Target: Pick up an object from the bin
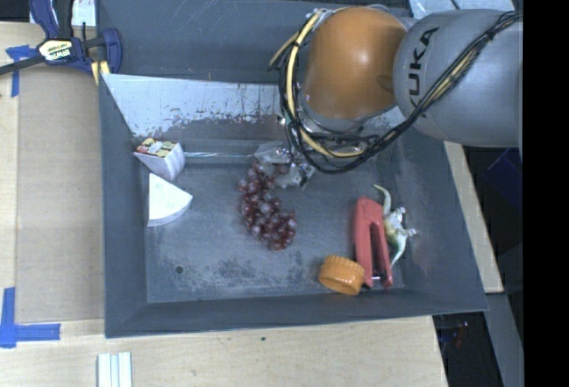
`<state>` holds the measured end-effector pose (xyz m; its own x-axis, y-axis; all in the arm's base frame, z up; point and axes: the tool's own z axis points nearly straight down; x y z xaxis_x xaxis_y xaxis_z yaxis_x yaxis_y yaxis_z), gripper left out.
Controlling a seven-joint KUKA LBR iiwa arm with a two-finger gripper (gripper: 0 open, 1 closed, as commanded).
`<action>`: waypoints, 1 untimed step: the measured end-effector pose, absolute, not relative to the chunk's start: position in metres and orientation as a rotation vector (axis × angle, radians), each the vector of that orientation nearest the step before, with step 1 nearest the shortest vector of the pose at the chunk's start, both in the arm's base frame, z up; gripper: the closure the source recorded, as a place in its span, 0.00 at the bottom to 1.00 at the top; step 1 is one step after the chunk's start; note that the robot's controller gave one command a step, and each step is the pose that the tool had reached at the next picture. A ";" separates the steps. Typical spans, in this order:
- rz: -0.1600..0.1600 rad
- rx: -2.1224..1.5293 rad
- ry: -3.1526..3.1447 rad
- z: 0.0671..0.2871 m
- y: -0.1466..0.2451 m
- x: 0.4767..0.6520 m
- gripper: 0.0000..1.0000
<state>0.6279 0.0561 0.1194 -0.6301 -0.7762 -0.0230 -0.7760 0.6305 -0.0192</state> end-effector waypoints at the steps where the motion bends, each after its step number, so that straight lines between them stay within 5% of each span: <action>1: -0.011 -1.334 2.812 0.135 0.056 0.628 1.00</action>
Offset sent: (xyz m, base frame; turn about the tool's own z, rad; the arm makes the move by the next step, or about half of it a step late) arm 0.0006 0.0001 0.0411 0.0004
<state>0.6284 0.0560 0.1353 -0.6321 -0.7745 -0.0237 -0.7743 0.6325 -0.0189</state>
